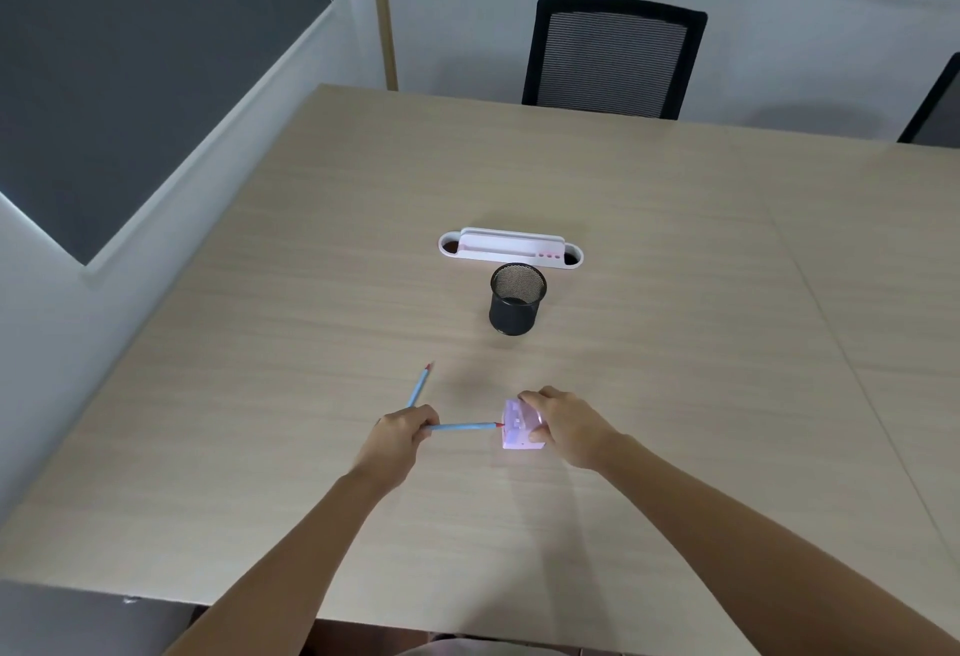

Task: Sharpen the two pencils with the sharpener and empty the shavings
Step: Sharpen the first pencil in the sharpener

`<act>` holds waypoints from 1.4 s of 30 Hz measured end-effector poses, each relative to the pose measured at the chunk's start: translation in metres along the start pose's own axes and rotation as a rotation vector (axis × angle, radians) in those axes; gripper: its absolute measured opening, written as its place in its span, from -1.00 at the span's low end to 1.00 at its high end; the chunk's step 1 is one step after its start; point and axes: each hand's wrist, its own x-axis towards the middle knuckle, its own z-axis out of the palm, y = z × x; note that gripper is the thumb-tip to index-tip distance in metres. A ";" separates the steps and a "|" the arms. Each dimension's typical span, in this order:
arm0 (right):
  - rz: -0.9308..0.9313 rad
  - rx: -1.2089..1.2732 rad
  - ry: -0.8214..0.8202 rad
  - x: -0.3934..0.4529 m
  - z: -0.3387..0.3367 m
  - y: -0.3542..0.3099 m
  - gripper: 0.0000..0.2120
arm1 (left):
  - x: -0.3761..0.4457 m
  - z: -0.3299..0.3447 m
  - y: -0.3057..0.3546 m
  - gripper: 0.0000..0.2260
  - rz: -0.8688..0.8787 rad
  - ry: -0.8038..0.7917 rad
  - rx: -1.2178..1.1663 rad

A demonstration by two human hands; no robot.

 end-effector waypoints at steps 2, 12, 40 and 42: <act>0.000 -0.002 -0.001 0.000 0.001 0.000 -0.62 | 0.001 0.000 -0.001 -0.87 -0.004 0.000 0.009; -0.001 0.031 0.016 -0.001 0.005 0.001 -0.59 | 0.015 0.006 0.017 -0.90 0.018 -0.037 -0.024; 0.013 0.335 0.145 -0.020 0.005 0.013 -0.33 | 0.044 0.021 0.085 -0.29 0.060 -0.308 0.249; 0.100 0.376 0.261 -0.032 0.008 0.028 -0.41 | 0.048 0.026 0.098 -0.17 0.163 -0.245 0.316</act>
